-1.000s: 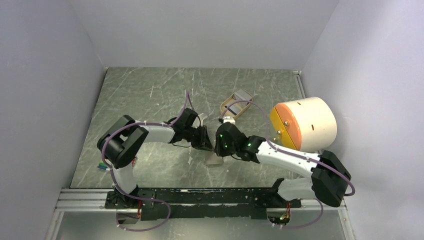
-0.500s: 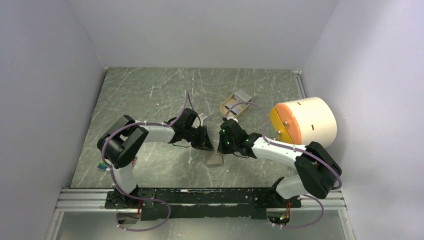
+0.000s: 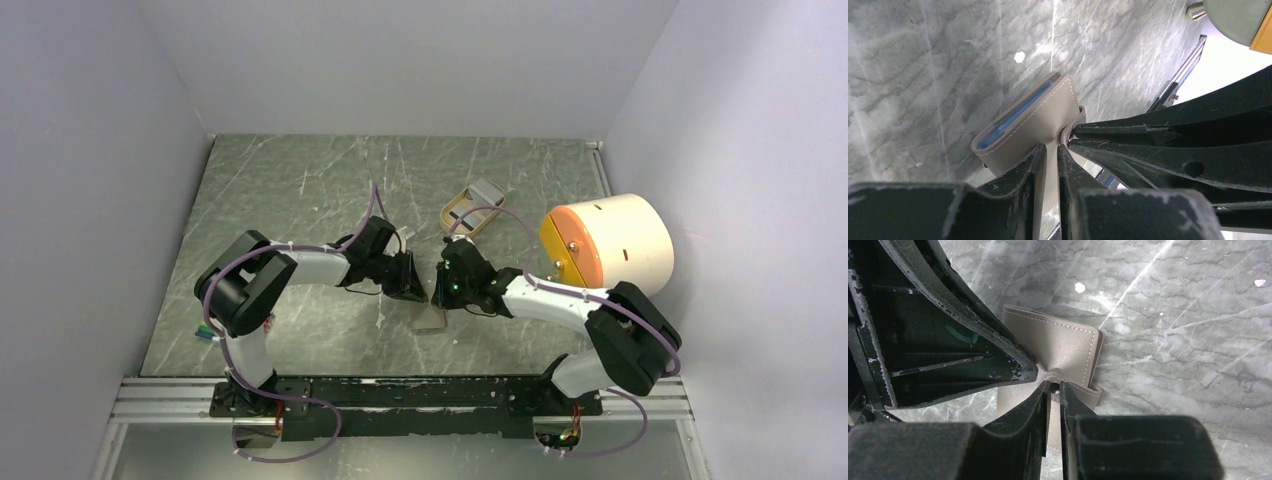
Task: Put the credit cards into the card holder
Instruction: Close the card holder at the center of the board.
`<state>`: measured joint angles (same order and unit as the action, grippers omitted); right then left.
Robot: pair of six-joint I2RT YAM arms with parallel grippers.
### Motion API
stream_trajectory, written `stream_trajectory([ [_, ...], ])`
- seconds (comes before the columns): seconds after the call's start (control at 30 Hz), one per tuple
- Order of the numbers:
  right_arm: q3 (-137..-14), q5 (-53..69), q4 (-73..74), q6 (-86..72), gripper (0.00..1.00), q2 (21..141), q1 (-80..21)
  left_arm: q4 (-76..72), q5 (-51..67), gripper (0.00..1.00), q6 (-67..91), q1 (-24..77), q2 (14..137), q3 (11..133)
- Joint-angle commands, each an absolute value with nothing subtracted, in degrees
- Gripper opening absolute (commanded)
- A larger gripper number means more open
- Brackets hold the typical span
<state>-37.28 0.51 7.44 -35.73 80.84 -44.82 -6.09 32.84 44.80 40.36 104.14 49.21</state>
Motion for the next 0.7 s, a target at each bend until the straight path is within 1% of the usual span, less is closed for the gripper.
stream_trajectory([
  [0.0,-36.30,1.71,6.76,-35.51,0.16,82.05,-44.50,-5.00,33.14,0.21,44.21,40.99,104.72,48.87],
  [0.5,-35.45,4.34,7.89,-34.78,0.14,82.27,-44.49,-5.10,33.17,0.20,44.47,40.96,104.81,48.73],
  [0.67,-35.78,3.71,9.18,-34.74,0.15,80.57,-44.49,-3.59,32.65,0.20,44.29,41.04,103.40,49.28],
])
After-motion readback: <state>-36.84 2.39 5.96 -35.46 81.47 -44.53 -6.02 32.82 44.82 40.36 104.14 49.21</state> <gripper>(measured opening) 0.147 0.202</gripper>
